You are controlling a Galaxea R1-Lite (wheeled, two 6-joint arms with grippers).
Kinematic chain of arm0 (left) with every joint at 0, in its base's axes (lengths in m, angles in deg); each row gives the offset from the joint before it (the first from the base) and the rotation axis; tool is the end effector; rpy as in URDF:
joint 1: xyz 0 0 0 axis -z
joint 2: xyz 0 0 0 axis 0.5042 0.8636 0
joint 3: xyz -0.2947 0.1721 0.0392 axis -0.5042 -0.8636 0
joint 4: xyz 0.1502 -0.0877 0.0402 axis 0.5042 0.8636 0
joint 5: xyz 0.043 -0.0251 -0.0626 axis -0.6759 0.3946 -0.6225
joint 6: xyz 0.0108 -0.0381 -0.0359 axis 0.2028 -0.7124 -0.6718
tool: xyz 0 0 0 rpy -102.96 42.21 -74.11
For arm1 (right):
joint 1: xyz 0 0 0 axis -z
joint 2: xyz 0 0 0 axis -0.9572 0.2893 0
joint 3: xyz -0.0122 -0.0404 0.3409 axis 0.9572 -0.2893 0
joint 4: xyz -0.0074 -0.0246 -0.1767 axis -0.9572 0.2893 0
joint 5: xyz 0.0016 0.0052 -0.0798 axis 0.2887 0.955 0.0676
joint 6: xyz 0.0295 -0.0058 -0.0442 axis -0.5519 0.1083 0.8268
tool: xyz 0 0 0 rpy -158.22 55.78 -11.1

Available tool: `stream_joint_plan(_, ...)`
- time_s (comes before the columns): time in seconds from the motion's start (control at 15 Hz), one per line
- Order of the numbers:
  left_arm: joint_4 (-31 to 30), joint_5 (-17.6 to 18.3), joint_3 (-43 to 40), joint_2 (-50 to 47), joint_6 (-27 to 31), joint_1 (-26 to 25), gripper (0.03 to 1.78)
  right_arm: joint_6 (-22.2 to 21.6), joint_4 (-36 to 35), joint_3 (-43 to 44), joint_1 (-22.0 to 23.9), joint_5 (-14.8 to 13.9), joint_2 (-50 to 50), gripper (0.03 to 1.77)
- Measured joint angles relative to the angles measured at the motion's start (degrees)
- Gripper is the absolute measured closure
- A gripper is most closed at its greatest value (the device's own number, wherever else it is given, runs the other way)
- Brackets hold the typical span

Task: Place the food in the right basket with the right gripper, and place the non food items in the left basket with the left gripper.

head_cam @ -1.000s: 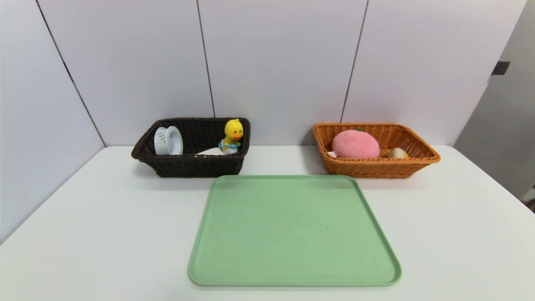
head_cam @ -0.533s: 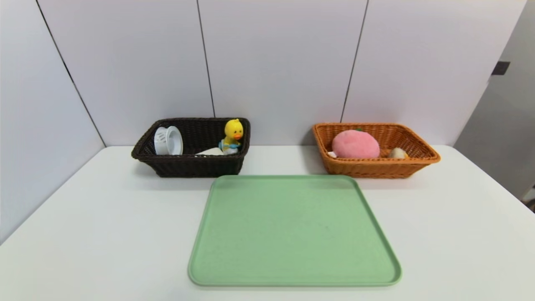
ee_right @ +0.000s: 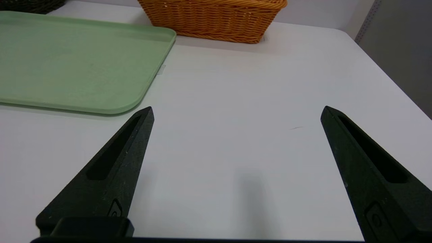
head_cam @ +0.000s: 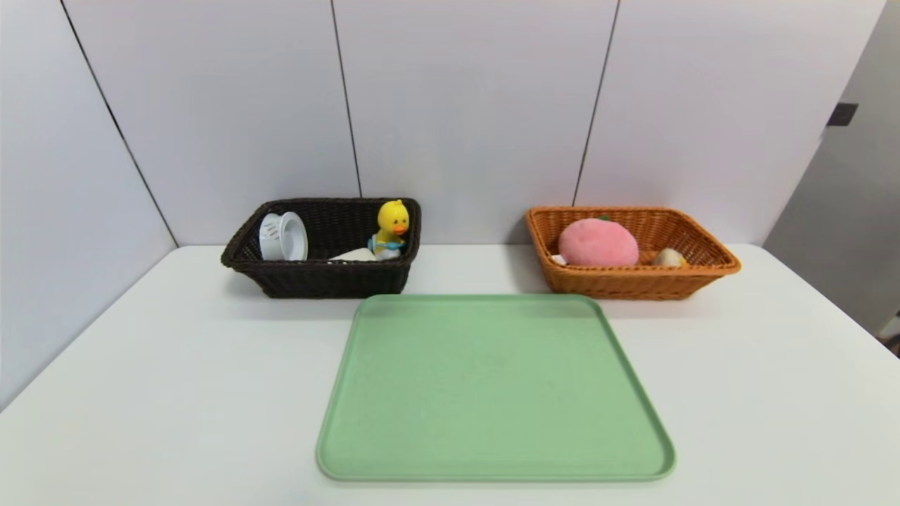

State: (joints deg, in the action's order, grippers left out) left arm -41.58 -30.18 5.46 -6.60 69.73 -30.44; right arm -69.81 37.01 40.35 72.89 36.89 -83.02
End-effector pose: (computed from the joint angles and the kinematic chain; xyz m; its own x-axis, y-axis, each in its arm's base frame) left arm -0.0485 -0.0008 0.0803 0.9993 -0.0090 0.0373 0.0093 0.9999 -0.0067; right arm -0.0484 0.0023 0.0759 0.9985 0.0550 0.0042 -0.0544 0.9942 -0.0928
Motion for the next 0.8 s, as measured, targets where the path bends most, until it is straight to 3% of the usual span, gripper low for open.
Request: stream_joint_plan(0.8, 0.0, 0.0, 0.0, 0.0, 0.0, 0.0, 0.12, 0.5, 0.0, 0.0, 0.0, 0.0, 0.0, 0.09)
